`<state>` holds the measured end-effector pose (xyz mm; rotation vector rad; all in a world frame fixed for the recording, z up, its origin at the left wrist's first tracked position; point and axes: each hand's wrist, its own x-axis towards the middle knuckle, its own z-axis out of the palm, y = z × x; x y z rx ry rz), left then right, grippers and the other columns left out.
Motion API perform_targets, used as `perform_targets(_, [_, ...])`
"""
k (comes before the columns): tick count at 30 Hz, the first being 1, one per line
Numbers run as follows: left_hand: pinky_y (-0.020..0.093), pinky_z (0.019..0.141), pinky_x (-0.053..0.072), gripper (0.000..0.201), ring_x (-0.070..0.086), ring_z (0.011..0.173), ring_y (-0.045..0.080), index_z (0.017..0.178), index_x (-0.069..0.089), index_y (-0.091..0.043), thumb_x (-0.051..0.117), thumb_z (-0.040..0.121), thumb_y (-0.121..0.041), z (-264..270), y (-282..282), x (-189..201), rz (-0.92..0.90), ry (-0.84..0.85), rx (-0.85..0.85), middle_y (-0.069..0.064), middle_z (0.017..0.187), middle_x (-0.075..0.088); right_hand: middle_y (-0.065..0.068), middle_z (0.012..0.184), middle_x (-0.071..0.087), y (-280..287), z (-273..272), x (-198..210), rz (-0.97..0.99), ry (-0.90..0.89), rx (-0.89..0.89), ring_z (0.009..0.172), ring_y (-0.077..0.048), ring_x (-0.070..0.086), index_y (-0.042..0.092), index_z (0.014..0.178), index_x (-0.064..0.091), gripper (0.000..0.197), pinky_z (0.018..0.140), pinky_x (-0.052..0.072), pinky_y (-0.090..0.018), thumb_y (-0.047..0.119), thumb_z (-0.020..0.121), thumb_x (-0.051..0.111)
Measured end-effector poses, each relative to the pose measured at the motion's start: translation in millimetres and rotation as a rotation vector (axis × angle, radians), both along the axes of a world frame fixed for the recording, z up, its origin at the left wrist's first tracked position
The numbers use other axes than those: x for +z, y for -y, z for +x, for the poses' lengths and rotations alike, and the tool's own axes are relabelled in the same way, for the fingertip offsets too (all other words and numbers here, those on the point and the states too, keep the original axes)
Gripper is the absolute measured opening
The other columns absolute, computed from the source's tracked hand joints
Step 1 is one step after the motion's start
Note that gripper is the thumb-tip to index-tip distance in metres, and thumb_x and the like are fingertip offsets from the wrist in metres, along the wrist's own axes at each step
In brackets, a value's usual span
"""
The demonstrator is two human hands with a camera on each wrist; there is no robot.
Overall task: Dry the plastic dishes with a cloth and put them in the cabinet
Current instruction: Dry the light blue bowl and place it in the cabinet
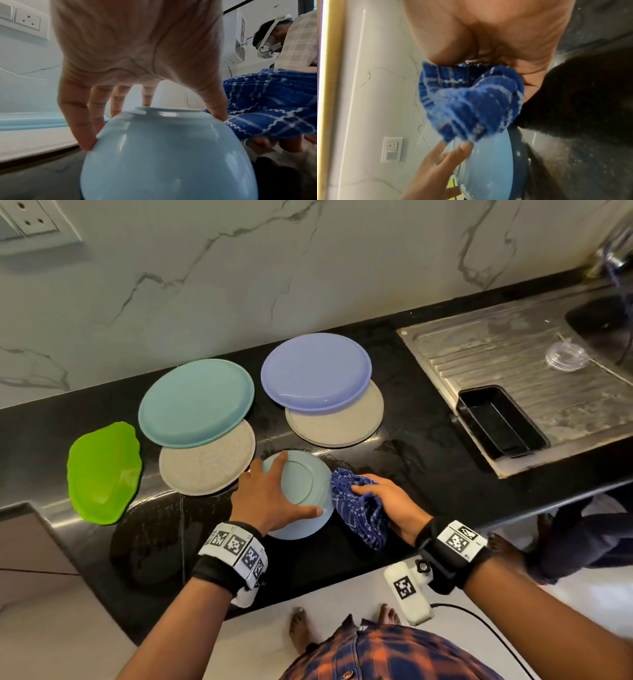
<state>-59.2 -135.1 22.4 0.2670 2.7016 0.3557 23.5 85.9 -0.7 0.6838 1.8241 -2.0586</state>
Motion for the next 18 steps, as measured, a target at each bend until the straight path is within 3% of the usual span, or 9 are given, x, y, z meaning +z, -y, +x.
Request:
perform_targets(2, [0.049,0.106,0.043,0.128,0.042,0.135,0.033,0.149,0.021,-0.043,0.060,0.039,-0.096,2,1,1,0.022,-0.006,0.033,0.007,0.151,0.032,-0.018,0.103,0.070,1,3,0,-0.112,0.031,-0.060,0.092,-0.026,0.066,0.003,0.120,0.065,0.027,0.083,0.051,-0.033,0.013,0.098,0.055])
perform_targets(6, [0.045,0.106,0.043,0.115,0.045,0.133,0.028,0.151,0.028,-0.036,0.064,0.056,-0.088,3,6,6,0.056,0.007,0.051,0.006,0.149,0.040,-0.019,0.126,0.065,1,4,-1,-0.395,0.144,-0.207,0.110,-0.031,0.063,-0.002,0.125,0.061,0.034,0.099,0.049,-0.040,0.013,0.098,0.048])
perform_targets(9, [0.043,0.110,0.037,0.111,0.041,0.137,0.026,0.153,0.029,-0.032,0.067,0.062,-0.082,5,11,11,0.092,0.024,0.042,0.007,0.152,0.039,-0.016,0.124,0.065,0,2,4,-0.563,0.174,-0.251,0.110,-0.029,0.063,0.004,0.119,0.063,0.031,0.100,0.049,-0.038,0.013,0.095,0.046])
perform_targets(11, [0.043,0.112,0.036,0.111,0.040,0.138,0.025,0.153,0.030,-0.031,0.069,0.061,-0.081,7,15,15,0.149,0.029,0.058,0.006,0.151,0.040,-0.013,0.110,0.069,1,2,9,-0.609,0.165,-0.261,0.100,-0.025,0.066,0.005,0.107,0.069,0.029,0.093,0.053,-0.034,0.013,0.089,0.048])
perform_targets(14, [0.043,0.113,0.034,0.113,0.039,0.139,0.024,0.153,0.030,-0.030,0.073,0.060,-0.078,9,20,16,0.230,0.040,0.077,0.004,0.152,0.040,-0.011,0.096,0.073,3,5,15,-0.673,0.132,-0.286,0.084,-0.023,0.071,0.006,0.086,0.078,0.039,0.074,0.060,-0.031,0.015,0.094,0.040])
perform_targets(16, [0.041,0.114,0.033,0.114,0.038,0.139,0.022,0.153,0.030,-0.028,0.077,0.059,-0.075,10,24,17,0.315,0.048,0.093,0.001,0.153,0.040,-0.010,0.084,0.074,6,6,24,-0.693,0.101,-0.270,0.072,-0.022,0.073,0.007,0.074,0.079,0.034,0.060,0.060,-0.030,0.013,0.087,0.049])
perform_targets(18, [0.038,0.113,0.034,0.113,0.042,0.137,0.018,0.152,0.033,-0.027,0.081,0.059,-0.069,11,30,18,0.473,0.073,0.153,-0.004,0.151,0.042,-0.012,0.091,0.075,8,3,38,-0.736,0.039,-0.241,0.077,-0.022,0.074,0.005,0.081,0.080,0.026,0.063,0.061,-0.031,0.016,0.075,0.058])
